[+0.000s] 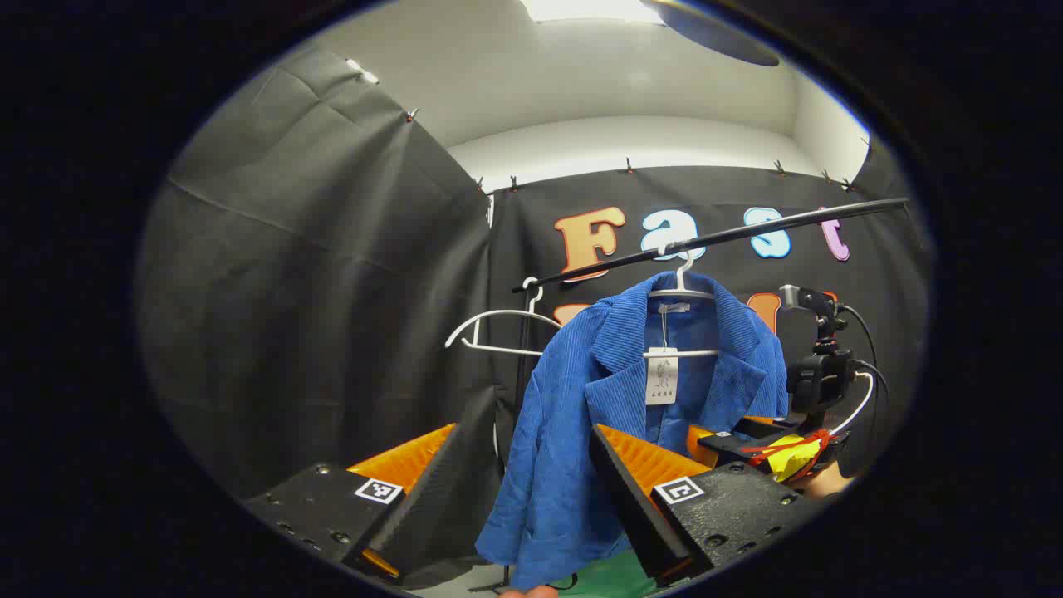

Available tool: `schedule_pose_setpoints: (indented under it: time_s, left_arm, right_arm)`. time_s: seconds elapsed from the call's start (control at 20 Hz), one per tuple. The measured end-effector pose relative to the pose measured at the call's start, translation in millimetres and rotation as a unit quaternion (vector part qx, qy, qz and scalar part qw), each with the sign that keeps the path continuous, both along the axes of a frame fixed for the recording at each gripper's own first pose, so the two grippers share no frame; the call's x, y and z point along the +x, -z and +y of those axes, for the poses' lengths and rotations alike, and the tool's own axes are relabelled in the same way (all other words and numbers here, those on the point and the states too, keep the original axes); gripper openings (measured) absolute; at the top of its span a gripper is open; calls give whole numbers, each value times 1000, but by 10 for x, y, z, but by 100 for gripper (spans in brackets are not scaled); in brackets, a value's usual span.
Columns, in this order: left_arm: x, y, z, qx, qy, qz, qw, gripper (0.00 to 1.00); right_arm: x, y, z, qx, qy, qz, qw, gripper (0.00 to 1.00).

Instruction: Grasp the clothes on the hanger with both hands and then place them into the laundry hamper below.

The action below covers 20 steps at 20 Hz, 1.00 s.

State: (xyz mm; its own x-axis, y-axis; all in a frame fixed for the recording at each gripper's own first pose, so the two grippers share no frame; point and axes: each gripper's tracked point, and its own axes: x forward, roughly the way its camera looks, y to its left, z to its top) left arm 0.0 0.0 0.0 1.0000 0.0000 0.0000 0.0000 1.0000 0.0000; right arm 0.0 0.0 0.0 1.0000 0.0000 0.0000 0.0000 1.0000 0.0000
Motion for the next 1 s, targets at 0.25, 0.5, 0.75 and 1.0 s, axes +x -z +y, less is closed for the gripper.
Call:
schedule_pose_setpoints:
  time_s: [0.25, 0.5, 0.75, 1.0]
  left_arm:
    - [315, 175, -168, -2, 45, 5, 999, 95]
    - [541, 322, -578, -12, 94, 22, 995, 95]
    - [646, 394, -935, -16, 95, 28, 995, 95]
    - [656, 407, -1258, -22, 60, 33, 997, 98]
  right_arm:
    - [318, -33, -279, 23, 59, -7, 998, 90]
    - [76, -237, -712, 24, 82, -24, 996, 9]
    - [-593, -1000, -1188, -27, 112, -124, 986, 12]
    - [-863, -1398, -1310, -38, 51, -150, 987, 9]
